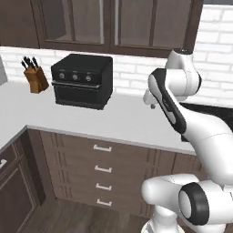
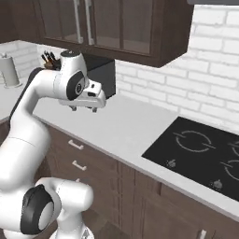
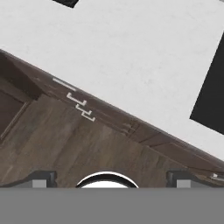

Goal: Take a straw from the drawer in front and place it inside the glass cup on the dining counter.

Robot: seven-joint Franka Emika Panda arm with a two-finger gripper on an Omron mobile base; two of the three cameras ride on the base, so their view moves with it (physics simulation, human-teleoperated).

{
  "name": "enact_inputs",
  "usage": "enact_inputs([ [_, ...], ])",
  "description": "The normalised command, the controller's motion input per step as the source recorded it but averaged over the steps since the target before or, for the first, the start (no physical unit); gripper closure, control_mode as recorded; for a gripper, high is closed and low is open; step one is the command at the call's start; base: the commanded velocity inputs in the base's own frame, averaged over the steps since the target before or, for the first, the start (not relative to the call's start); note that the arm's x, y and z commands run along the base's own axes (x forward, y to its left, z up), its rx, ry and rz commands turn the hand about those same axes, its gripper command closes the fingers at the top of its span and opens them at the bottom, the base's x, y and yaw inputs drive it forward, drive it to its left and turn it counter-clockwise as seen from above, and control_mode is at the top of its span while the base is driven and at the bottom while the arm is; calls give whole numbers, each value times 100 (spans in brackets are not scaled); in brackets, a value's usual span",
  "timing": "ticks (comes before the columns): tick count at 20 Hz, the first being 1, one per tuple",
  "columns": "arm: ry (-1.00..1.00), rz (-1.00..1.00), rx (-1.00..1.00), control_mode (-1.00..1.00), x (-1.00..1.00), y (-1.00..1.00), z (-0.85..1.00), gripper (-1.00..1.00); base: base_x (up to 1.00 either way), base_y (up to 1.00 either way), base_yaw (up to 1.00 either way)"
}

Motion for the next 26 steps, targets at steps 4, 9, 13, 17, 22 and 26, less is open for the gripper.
enact_inputs([
  [4, 0, 0, 0, 100, 0, 0, 0, -100, -15, -38, 50],
  [9, 0, 0, 0, 100, 0, 0, 0, -100, -5, -40, 47],
  [13, 0, 0, 0, 100, 0, 0, 0, -100, -7, -50, 43],
  [17, 0, 0, 0, 100, 0, 0, 0, -100, 0, -65, 36],
  [22, 0, 0, 0, 100, 0, 0, 0, -100, -3, -68, 33],
  [26, 0, 0, 0, 100, 0, 0, 0, -100, -20, -59, 34],
])
